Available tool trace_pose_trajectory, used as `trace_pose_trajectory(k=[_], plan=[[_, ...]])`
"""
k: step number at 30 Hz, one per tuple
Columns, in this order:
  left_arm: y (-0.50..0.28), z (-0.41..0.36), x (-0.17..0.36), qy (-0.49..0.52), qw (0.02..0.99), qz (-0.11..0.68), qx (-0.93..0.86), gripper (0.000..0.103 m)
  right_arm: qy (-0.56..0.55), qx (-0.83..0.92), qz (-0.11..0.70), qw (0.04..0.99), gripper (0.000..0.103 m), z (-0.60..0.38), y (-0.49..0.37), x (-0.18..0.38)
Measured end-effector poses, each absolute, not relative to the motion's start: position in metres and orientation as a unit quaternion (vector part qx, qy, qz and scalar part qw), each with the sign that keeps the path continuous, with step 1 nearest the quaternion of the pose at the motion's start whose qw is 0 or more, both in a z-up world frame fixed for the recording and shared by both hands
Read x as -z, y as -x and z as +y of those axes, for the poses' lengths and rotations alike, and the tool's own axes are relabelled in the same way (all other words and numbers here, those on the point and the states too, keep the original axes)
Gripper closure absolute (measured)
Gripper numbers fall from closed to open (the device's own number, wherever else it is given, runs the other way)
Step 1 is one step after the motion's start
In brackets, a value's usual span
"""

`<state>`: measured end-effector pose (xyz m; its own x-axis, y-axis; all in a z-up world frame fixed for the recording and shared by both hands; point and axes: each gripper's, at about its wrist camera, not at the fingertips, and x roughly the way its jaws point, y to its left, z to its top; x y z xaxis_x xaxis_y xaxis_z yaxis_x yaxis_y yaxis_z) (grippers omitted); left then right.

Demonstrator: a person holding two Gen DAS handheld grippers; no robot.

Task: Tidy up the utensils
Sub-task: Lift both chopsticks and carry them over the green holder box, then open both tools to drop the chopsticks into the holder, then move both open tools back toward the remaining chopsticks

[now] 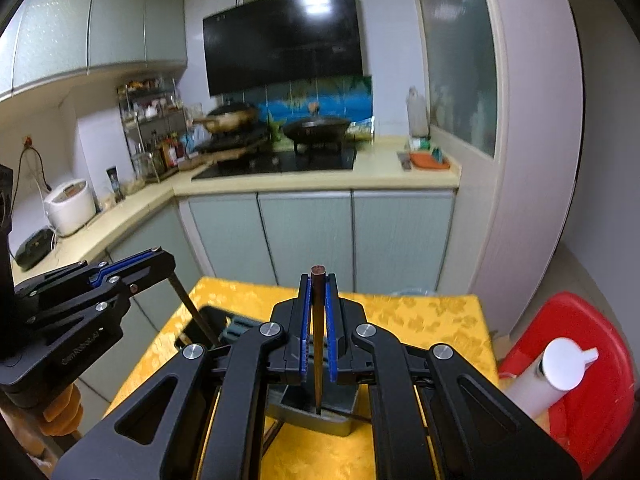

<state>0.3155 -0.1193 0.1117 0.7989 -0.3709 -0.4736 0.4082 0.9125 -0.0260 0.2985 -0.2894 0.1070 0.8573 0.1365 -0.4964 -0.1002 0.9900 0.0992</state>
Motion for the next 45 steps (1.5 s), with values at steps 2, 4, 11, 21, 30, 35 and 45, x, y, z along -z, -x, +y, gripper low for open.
trace_pose_trajectory(k=[2, 4, 11, 21, 30, 35, 45], plan=[[-0.317, -0.118, -0.107, -0.041, 0.946, 0.246, 0.205, 0.096, -0.033, -0.064, 0.265, 0.961, 0.095, -0.286, -0.300, -0.103], [-0.317, -0.116, -0.104, -0.038, 0.946, 0.250, 0.203, 0.096, -0.035, -0.063, 0.267, 0.961, 0.095, -0.285, -0.302, -0.100], [-0.312, -0.108, -0.104, -0.035, 0.948, 0.248, 0.197, 0.058, -0.033, -0.057, 0.266, 0.962, 0.065, -0.284, -0.303, -0.102], [-0.286, -0.090, -0.115, -0.022, 0.955, 0.228, 0.188, 0.030, -0.037, -0.028, 0.231, 0.972, 0.051, -0.300, -0.275, -0.118], [-0.243, -0.068, -0.107, -0.018, 0.963, 0.209, 0.172, 0.024, -0.019, 0.001, 0.191, 0.981, 0.049, -0.304, -0.220, -0.119], [-0.215, -0.058, -0.089, -0.023, 0.966, 0.202, 0.161, 0.023, -0.011, 0.013, 0.173, 0.985, 0.049, -0.301, -0.186, -0.103], [-0.171, -0.039, -0.035, -0.034, 0.966, 0.218, 0.139, 0.023, 0.016, 0.031, 0.167, 0.985, 0.043, -0.282, -0.123, -0.046]])
